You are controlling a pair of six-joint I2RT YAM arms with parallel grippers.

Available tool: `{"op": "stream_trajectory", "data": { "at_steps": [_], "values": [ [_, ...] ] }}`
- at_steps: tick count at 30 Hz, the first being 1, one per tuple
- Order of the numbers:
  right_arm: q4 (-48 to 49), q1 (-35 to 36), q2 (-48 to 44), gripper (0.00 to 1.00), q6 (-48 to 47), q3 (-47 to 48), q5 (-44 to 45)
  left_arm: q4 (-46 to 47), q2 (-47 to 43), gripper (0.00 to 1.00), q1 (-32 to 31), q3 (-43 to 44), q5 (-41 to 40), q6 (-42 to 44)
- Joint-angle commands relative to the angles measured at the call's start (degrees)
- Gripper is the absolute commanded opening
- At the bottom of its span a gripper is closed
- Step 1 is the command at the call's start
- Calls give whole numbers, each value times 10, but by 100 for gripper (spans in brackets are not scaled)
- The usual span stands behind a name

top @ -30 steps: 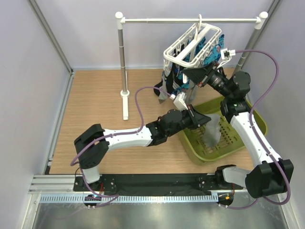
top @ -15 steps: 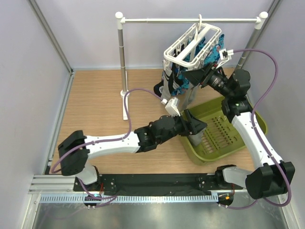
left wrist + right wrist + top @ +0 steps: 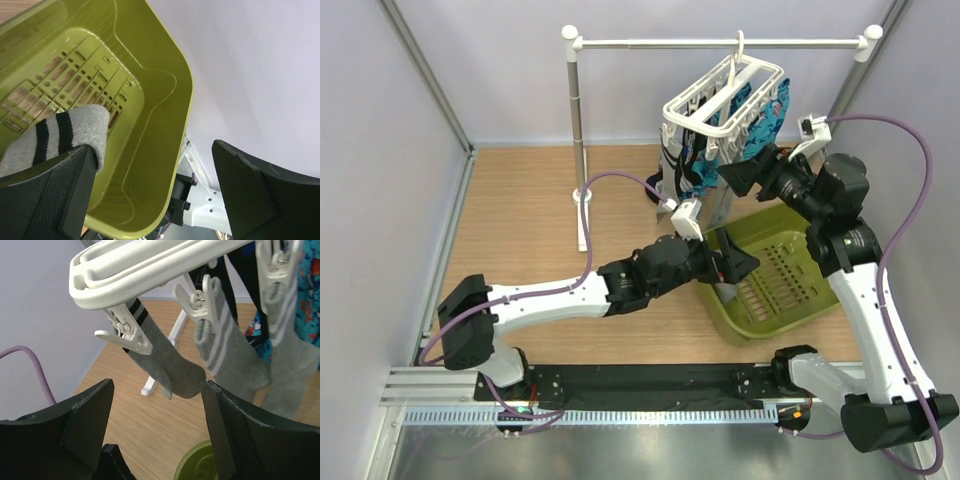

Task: Remove the socks clipped to the hanger

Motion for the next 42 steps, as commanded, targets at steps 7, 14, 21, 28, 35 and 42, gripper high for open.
{"op": "stream_trajectory", "data": {
  "at_steps": [7, 14, 21, 28, 35, 42],
  "values": [
    [-188, 0, -20, 79, -17, 156, 216, -104, 78, 95, -4, 160, -12, 50],
    [-285, -1, -4, 82, -28, 328, 294, -295, 173, 93, -25, 334, -49, 118],
    [-313, 0, -12, 100, -46, 373, 310, -598, 359, 92, -54, 658, -127, 225],
    [-325, 0, -16, 100, -60, 364, 312, -567, 300, 93, -53, 576, -138, 236],
    [-328, 0, -4, 99, -80, 310, 294, -514, 146, 92, -17, 444, -71, 226],
    [-199, -2, -14, 91, -73, 165, 164, -331, -51, 90, 114, 191, 57, 175]
  ]
}}
